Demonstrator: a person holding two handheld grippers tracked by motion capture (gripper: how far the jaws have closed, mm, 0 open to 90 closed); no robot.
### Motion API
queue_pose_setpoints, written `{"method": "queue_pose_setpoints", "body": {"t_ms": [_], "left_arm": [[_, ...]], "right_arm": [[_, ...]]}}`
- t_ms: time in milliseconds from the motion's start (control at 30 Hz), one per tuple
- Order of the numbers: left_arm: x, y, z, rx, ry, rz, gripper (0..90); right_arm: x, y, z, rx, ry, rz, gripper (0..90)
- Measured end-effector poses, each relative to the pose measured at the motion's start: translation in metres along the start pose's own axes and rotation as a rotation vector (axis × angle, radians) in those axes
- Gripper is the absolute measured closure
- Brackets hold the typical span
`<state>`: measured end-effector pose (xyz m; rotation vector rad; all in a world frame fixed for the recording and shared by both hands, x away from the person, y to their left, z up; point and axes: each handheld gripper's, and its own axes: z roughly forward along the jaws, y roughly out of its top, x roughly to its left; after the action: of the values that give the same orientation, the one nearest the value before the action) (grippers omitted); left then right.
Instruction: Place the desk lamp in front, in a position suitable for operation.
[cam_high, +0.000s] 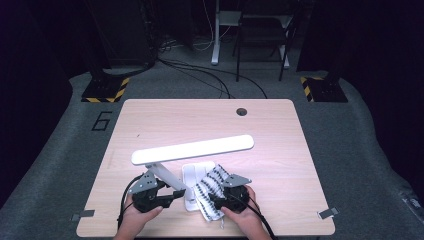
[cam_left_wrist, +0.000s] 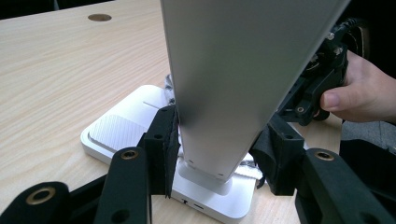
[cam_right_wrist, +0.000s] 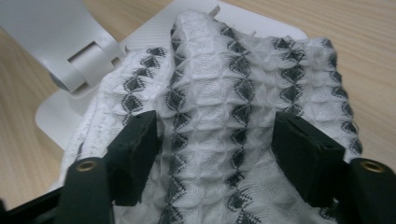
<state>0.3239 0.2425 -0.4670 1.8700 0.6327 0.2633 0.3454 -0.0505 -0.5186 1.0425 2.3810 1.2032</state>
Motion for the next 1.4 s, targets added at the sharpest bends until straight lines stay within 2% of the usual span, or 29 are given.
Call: {"method": "queue_pose_setpoints", "body": {"t_ms": [67, 100, 133, 200, 267, 367, 400, 567, 600, 667, 733, 833, 900, 967, 1000, 1133, 1233, 1400], "left_arm": [[0.000, 0.000, 0.000, 0.005, 0.001, 0.000, 53.7], [0.000, 0.000, 0.000, 0.004, 0.000, 0.001, 53.7], [0.000, 0.000, 0.000, 0.002, 0.000, -0.001, 53.7], [0.000, 0.000, 0.000, 0.003, 0.000, 0.004, 53.7], [0.000, 0.000, 0.000, 0.002, 0.000, 0.003, 53.7], [0.000, 0.000, 0.000, 0.002, 0.000, 0.003, 53.7], [0.000, 0.000, 0.000, 0.002, 0.000, 0.003, 53.7], [0.000, 0.000, 0.000, 0.000, 0.000, 0.003, 53.7], [0.000, 0.000, 0.000, 0.001, 0.000, 0.003, 53.7], [0.000, 0.000, 0.000, -0.001, -0.001, -0.002, 53.7], [0.000, -0.001, 0.000, -0.002, -0.001, -0.002, 53.7], [0.000, 0.000, 0.000, -0.002, 0.001, 0.000, 53.7], [0.000, 0.000, 0.000, -0.002, 0.000, -0.001, 53.7], [-0.001, 0.000, 0.000, -0.001, -0.001, -0.001, 53.7], [-0.001, 0.000, 0.000, 0.000, 0.000, 0.000, 53.7], [-0.001, 0.000, 0.000, 0.000, 0.003, 0.006, 53.8], [0.000, 0.000, 0.000, 0.002, 0.001, 0.007, 53.8], [0.000, 0.000, 0.000, 0.002, -0.003, 0.002, 53.8]], "right_arm": [[-0.003, 0.000, 0.000, -0.001, 0.033, 0.014, 38.1], [-0.003, 0.000, 0.000, -0.001, 0.033, 0.014, 38.1], [-0.002, 0.000, -0.001, -0.005, 0.037, 0.004, 43.7], [-0.001, 0.000, -0.001, -0.001, 0.038, 0.003, 45.2], [0.001, 0.001, -0.003, -0.006, 0.018, -0.021, 54.0], [0.003, 0.002, -0.003, -0.007, 0.015, -0.038, 58.2], [0.004, 0.002, -0.003, -0.009, 0.011, -0.031, 62.4], [0.004, 0.004, -0.003, 0.000, 0.016, -0.052, 71.3], [0.007, 0.006, -0.004, 0.005, 0.031, -0.051, 74.6], [0.008, 0.007, -0.005, 0.006, 0.037, -0.051, 75.2], [0.012, 0.010, -0.008, -0.004, 0.073, -0.060, 75.9], [0.020, 0.012, -0.014, -0.008, 0.090, -0.068, 76.0], [0.025, 0.010, -0.021, -0.017, 0.100, -0.043, 76.0], [0.028, 0.007, -0.024, -0.012, 0.100, -0.052, 76.0], [0.031, 0.004, -0.024, 0.000, 0.084, -0.077, 76.0], [0.034, -0.002, -0.022, 0.028, 0.061, -0.104, 76.0], [0.032, -0.006, -0.019, 0.028, 0.063, -0.065, 76.3], [0.026, -0.006, -0.016, 0.024, 0.052, -0.063, 76.6]]}}
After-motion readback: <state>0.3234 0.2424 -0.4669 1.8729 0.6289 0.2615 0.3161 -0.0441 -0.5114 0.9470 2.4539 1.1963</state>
